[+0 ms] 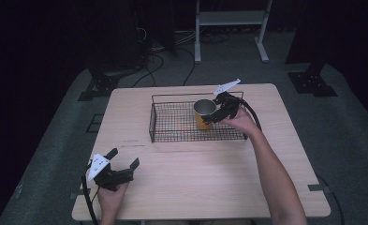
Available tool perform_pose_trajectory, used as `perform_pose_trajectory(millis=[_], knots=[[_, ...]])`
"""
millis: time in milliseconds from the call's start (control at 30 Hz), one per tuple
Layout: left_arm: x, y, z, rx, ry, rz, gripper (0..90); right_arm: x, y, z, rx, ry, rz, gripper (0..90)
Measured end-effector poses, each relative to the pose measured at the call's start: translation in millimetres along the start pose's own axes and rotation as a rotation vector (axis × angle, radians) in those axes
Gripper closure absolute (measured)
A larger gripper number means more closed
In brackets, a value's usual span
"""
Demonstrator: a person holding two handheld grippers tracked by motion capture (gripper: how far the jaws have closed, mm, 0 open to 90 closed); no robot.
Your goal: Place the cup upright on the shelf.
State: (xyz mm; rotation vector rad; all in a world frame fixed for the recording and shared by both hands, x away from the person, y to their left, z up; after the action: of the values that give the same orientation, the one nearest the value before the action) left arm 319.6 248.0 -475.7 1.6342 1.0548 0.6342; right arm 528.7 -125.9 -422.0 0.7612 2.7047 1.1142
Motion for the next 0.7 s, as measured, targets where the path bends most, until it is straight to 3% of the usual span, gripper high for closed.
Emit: perform_pose_trajectory(millis=[700], knots=[[0.0, -0.5, -0.1, 0.002, 0.010, -0.001, 0.0, -6.4, -13.1, -23.3, -0.036, 0.003, 0.016, 0.0]])
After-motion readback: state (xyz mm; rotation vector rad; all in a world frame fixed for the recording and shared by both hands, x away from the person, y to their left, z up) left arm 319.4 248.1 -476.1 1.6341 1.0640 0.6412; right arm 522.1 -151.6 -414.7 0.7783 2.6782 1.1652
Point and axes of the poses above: each handheld gripper's, and its own axes: z roughly forward along the jaws, y roughly out of its top, x roughly to its left, the point moved 4 cm from there along z, roughly forward along the jaws, and after that the axes turned 8 degrees about x, right-handed, at the moved point
